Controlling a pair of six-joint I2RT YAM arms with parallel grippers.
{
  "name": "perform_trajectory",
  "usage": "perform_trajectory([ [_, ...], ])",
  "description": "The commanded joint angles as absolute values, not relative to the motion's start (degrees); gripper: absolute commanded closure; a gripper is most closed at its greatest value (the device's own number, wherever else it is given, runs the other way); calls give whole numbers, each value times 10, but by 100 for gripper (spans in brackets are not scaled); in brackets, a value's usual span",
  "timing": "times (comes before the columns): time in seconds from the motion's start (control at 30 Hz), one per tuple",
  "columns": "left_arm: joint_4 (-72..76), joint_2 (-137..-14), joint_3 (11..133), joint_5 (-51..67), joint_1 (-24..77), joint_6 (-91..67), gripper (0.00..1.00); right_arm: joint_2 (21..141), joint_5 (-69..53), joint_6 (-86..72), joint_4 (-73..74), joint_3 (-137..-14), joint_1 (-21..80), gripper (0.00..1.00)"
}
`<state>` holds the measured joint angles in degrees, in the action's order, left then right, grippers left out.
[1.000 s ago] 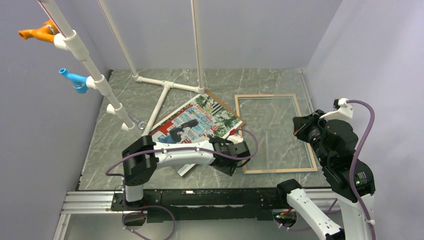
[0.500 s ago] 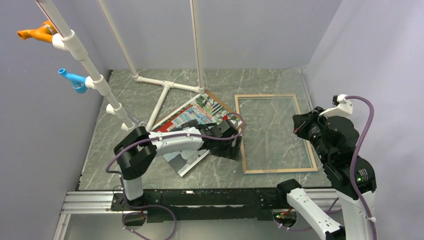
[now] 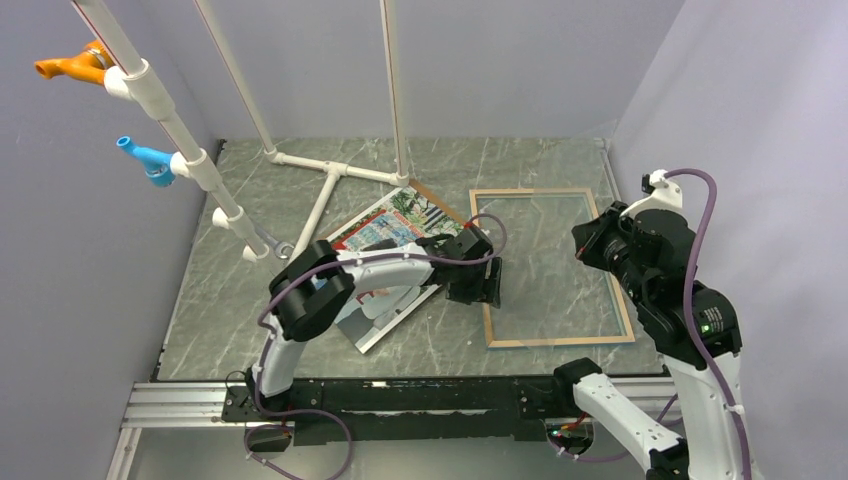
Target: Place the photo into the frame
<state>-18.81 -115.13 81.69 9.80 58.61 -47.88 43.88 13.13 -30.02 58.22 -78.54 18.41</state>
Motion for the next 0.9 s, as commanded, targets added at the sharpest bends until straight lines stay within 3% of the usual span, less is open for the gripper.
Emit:
perform_trajectory([
  [0.0,-261,-1196,893,49,585,-486,24,439,132,-284,585,-830,184,100],
  [0.4,-296,-1253,933,2,596,-414,52,455,139,-275,617,-873,184,100],
  [0.7,-272,-1264,966,8,613,-340,77,454,133,-280,614,-862,185,100],
  [0.87,-275,-1278,1005,10,615,-323,96,456,139,-277,622,-876,184,100],
])
